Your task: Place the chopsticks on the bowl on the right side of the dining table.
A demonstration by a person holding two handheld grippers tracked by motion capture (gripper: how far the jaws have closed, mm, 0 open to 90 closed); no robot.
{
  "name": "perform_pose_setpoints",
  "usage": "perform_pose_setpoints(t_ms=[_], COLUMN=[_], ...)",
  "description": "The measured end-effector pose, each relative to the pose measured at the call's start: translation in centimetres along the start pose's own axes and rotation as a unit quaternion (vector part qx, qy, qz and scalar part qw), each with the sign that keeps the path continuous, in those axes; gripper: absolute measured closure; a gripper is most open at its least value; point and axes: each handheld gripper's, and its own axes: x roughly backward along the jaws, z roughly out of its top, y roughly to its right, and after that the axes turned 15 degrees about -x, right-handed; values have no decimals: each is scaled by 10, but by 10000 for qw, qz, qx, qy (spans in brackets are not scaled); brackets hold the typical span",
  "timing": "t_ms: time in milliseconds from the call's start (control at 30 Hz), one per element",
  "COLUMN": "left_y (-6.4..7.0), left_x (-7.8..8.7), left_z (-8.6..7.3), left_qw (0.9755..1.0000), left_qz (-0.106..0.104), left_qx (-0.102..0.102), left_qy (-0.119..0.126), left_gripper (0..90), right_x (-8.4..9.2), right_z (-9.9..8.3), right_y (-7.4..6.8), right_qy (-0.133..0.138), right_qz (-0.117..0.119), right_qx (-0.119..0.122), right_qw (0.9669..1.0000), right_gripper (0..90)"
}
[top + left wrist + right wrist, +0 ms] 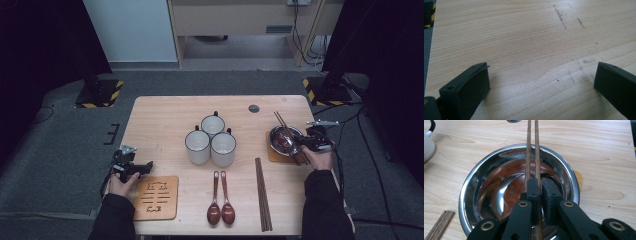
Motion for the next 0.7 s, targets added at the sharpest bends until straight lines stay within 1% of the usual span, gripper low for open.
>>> perform_pose_setpoints(t_ms=[233, 433, 533, 567, 700], left_y=[0, 0, 0, 0, 0], left_x=[0, 0, 0, 0, 0], left_z=[0, 0, 0, 0, 0], left_qw=[10000, 10000, 10000, 10000, 10000], left_qz=[0, 0, 0, 1, 0], left_qx=[1, 2, 1, 1, 1], left_qy=[1, 1, 0, 1, 1], left_gripper=[0, 0, 0, 0, 0], right_x=[0, 4, 3, 2, 0], right_z=[0, 2, 1, 1, 0], right_y=[-2, -3, -4, -4, -5], right_qy=[11, 157, 118, 87, 32], right_qz=[30, 101, 87, 93, 87], right_qx=[44, 59, 85, 126, 162], right_qw=[10000, 9998, 9999, 9998, 9998], right_gripper=[848, 756, 716, 713, 715])
